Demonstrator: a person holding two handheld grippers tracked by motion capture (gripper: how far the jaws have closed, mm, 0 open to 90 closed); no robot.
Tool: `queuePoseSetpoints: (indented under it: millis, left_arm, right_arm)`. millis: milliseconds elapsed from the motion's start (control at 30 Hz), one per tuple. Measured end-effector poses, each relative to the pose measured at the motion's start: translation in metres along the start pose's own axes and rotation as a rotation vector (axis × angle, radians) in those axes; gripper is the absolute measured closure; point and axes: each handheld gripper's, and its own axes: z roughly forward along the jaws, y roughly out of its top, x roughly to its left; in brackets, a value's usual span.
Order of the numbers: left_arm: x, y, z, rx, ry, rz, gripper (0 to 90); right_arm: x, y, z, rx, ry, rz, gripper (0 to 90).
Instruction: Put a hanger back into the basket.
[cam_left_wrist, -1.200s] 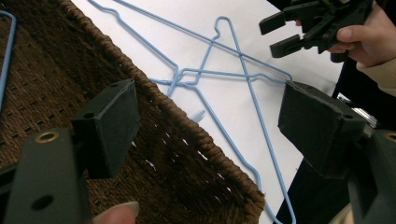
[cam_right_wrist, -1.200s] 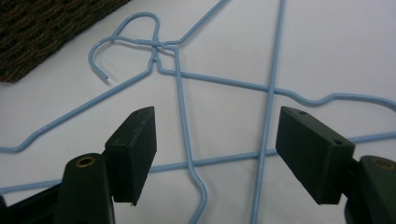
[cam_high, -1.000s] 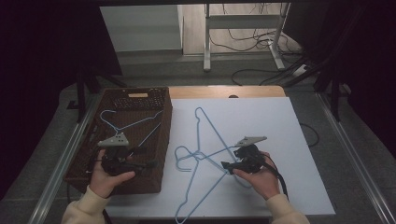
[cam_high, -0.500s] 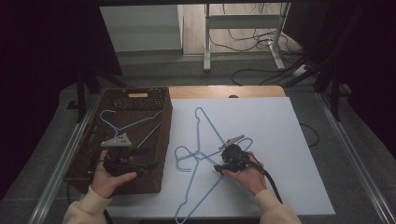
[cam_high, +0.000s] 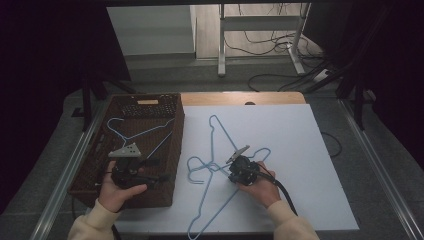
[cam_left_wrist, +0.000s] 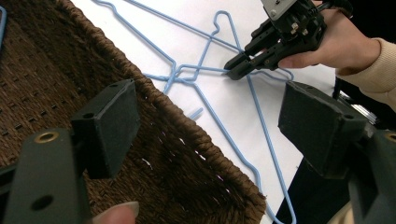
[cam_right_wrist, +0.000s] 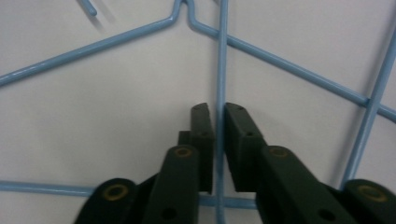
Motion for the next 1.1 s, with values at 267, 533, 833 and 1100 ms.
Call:
queuePoseSetpoints:
  millis: [267, 533, 833, 1100]
  left_arm:
    - [0.0, 0.0, 0.0, 0.0, 0.002, 0.0, 20.7]
    - [0.001, 0.0, -0.002, -0.006, 0.004, 0.001, 20.9]
    - [0.0, 0.0, 0.0, -0.004, 0.004, 0.008, 21.1]
    - [-0.001, 0.001, 0.002, -0.008, 0.007, 0.015, 21.5]
  right_arm:
    - [-0.001, 0.0, -0.003, -0.011, 0.015, 0.013, 87.4]
    - [-0.014, -0.005, -0.027, -0.099, 0.102, 0.077, 87.6]
    - [-0.031, -0.018, -0.06, -0.223, 0.175, 0.154, 87.8]
    - [-0.037, -0.03, -0.087, -0.314, 0.221, 0.188, 87.8]
